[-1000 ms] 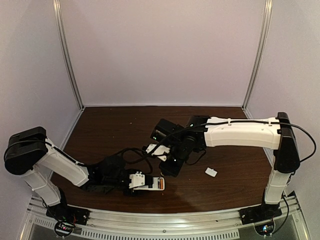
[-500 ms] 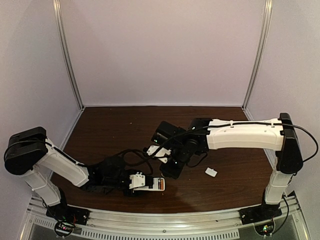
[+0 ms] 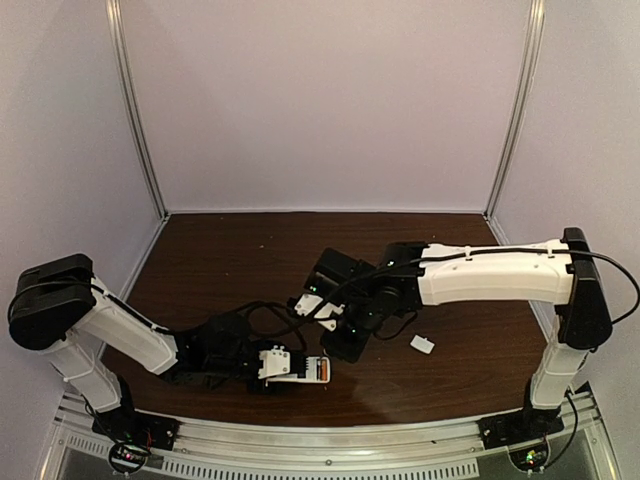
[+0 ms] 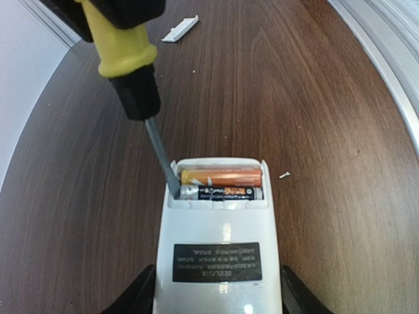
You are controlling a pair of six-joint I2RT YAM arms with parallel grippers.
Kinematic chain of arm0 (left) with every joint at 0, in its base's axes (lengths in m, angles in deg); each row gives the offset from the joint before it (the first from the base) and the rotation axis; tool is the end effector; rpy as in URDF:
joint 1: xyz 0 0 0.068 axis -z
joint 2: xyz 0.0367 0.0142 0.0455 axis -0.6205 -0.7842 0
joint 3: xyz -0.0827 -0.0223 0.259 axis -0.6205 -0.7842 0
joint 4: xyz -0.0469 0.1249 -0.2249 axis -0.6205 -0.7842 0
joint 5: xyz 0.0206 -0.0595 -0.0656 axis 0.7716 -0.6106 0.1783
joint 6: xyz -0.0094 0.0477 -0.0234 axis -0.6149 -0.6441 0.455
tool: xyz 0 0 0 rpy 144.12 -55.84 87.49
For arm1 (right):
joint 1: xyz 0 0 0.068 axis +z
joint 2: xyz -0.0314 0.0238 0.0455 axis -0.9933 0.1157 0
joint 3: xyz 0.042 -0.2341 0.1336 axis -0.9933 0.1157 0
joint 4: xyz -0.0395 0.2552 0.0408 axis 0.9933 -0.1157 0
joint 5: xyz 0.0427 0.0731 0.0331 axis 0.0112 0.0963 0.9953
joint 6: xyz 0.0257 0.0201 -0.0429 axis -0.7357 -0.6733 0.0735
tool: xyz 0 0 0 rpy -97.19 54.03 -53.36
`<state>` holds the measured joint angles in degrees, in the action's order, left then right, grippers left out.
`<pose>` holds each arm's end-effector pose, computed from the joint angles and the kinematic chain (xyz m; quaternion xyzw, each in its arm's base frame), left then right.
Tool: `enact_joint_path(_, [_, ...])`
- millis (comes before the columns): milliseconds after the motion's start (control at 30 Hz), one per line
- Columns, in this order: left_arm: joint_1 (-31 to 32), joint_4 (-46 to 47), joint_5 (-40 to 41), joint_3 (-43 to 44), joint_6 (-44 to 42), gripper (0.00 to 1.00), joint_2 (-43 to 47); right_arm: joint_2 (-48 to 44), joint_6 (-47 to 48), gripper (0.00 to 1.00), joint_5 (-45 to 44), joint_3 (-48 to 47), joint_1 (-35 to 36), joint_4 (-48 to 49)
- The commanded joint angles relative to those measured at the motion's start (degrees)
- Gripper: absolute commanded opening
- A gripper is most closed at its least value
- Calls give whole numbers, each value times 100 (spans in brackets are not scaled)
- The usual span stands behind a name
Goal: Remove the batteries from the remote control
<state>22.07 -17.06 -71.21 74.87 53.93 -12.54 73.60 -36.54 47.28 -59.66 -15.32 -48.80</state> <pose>0.1250 -0.2309 0.1099 0.6296 0.6190 -0.2022 0.4237 0.1368 0.3500 0.2477 -0.5259 0.8276 0.1561 0.1185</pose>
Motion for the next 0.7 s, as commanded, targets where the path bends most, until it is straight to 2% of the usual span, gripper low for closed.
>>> enact_joint_path(0, [-160,1182,657,167,132,0,87,7,-77,0,1183,314,418,-466])
enact_joint_path(433, [-215,1194,717,187,185,0,34,-243,-213,0,1377,419,703,-521])
enact_joint_path(667, [-250,1199,686,202,200,0,-10,-422,-362,0,1173,408,845,-696])
